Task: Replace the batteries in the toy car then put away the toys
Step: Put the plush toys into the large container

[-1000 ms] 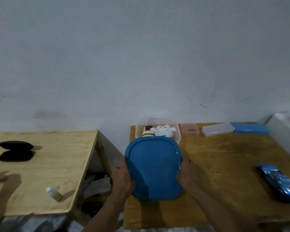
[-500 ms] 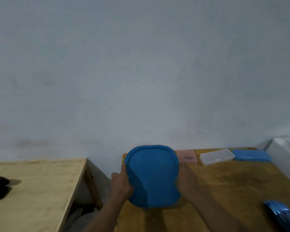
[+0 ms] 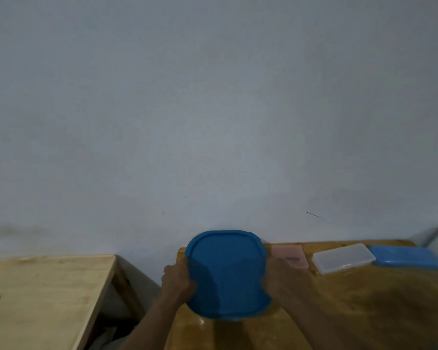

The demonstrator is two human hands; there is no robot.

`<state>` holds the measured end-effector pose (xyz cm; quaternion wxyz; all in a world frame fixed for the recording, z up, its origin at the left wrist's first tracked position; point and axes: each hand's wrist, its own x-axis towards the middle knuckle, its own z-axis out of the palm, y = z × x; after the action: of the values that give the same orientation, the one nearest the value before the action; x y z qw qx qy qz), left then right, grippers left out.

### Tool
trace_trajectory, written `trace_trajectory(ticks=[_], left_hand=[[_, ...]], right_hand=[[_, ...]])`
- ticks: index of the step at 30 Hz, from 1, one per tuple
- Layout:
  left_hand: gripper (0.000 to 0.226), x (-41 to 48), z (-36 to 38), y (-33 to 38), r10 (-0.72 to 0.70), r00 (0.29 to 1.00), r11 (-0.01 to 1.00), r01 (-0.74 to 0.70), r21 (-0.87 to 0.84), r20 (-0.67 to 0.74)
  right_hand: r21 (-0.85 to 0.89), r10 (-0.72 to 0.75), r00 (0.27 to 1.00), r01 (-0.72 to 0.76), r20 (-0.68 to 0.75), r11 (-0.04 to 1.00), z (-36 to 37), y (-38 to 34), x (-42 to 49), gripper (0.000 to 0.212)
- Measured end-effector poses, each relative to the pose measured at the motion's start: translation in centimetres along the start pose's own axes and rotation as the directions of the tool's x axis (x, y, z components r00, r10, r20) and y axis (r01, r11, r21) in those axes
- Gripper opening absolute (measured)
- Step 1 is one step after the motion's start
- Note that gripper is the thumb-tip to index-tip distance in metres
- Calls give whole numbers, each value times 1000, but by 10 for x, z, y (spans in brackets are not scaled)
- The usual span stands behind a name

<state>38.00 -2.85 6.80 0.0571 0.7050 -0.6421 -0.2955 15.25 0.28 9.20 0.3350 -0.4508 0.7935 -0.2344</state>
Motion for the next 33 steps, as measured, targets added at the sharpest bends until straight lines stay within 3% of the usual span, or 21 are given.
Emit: trace_trajectory(ticks=[1,2,5,6,7,8,9,12,16,18,19,20,25,27,30,33], left_hand=[[43,1,0,1,2,1000,1000,-2,-16,3],[46,2,0,2,0,1000,1000,0,-31,1],[48,4,-1,1,8,1000,999,-8,-47,2],[48,4,-2,2,11,1000,999,-11,-42,9],[48,5,-2,1,12,1000,1000,-12,-26,9],[47,3,-3,2,13,1000,1000,-13,-5,7],[45,3,-1,1,9,1000,1000,-9,10,2],[39,1,1,3,3,1000,999,-3,39,-12],[35,3,2,8,-11,1000,993,12,120,-5],[37,5,4,8,-16,1000,987,17,159,-7],[37,6,5,8,-22,1000,985,23,169,-9],[36,6,5,7,-27,1000,985,29,172,-13],[41,11,0,6,1,1000,980,1,201,-8],[43,12,-4,5,21,1000,981,-22,195,8],[46,10,-6,1,39,999,989,-43,142,29],[58,8,-3,-3,11,999,997,-15,80,53]], right_hand=[[-23,-11,1000,11,13,1000,-6,-4,-3,45],[-115,-113,994,110,-13,987,-2,0,4,46],[-351,-160,978,199,137,915,-5,-2,7,41],[-241,-239,969,248,64,938,2,7,13,39],[-73,-155,988,153,-24,986,3,7,11,39],[77,-112,994,111,10,991,6,12,12,39],[117,-94,995,91,20,989,5,13,10,39],[-66,-192,981,194,35,979,1,8,5,41],[-72,-85,996,82,-34,994,0,3,-3,45],[43,107,994,-108,16,993,-1,-6,-8,43],[231,220,975,-214,-1,949,-3,-13,-11,43],[247,209,978,-200,-7,948,-3,-15,-12,44],[66,89,993,-84,-76,994,-4,-13,-13,23],[-35,43,996,-46,-78,998,-1,-11,-14,37],[-141,16,997,-27,-80,990,-6,-10,-12,40],[-370,-44,999,32,-24,928,-9,-10,-8,17]])
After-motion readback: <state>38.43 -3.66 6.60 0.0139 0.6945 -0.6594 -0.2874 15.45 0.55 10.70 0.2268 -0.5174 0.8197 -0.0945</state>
